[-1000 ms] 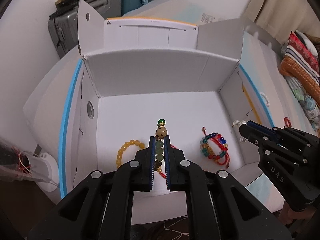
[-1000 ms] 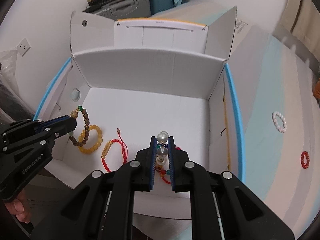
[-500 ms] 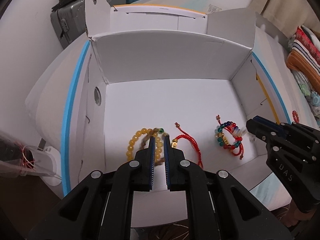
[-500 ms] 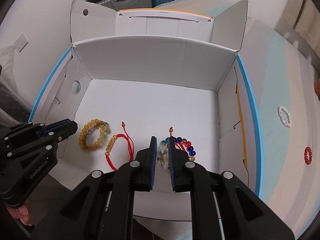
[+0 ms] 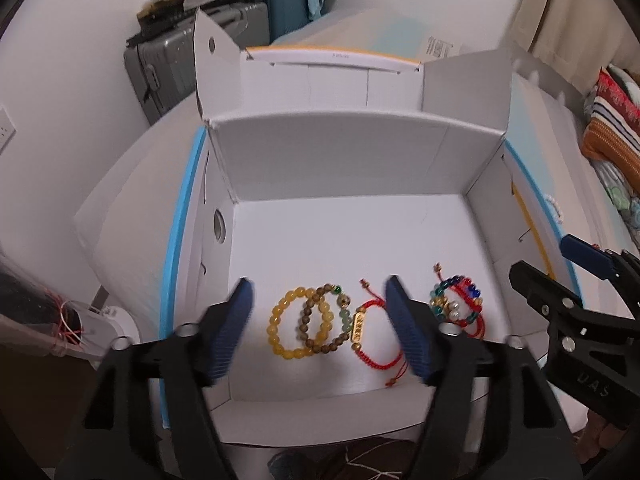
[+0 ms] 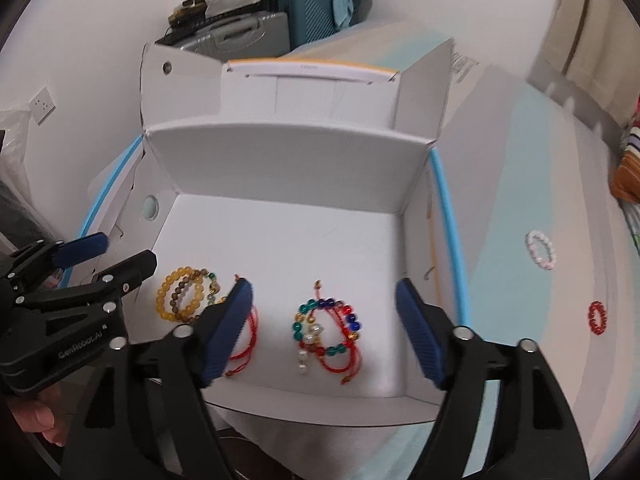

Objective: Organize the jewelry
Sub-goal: 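Withdraw both tools from the box back over the bed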

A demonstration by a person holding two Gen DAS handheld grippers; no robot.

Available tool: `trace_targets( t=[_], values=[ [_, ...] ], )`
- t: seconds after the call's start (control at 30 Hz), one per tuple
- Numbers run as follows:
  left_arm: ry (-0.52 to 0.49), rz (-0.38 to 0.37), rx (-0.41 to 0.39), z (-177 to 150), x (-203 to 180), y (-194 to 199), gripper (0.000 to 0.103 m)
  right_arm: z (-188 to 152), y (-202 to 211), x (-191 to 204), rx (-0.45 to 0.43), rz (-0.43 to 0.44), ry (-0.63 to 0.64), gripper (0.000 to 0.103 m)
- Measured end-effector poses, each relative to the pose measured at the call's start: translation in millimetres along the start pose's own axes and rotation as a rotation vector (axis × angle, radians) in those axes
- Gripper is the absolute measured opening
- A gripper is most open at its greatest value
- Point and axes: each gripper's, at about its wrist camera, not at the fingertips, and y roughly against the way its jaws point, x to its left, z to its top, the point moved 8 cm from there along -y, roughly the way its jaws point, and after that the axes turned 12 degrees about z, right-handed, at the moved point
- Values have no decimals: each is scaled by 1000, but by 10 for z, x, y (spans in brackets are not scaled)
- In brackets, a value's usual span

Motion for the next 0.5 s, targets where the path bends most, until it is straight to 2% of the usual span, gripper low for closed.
trace_targets(
  t=[0.03, 0.1, 0.2, 0.27, 0.5],
  values=[
    [2, 1, -12, 22, -18, 31, 77, 9, 32, -25, -9, -2, -3, 80],
    [3, 7, -33, 68, -62, 92, 88, 21, 118, -113, -28, -11, -14, 85],
    [17, 5, -62, 127, -141, 169, 96, 12, 213, -213, -47, -18, -21, 94],
    [1, 19, -69, 150, -221, 184, 97, -11, 271, -318, -50, -23, -28, 96],
    [0, -10, -84, 194, -550, 273, 97, -120, 489, -748, -59, -44, -67, 96]
  ],
)
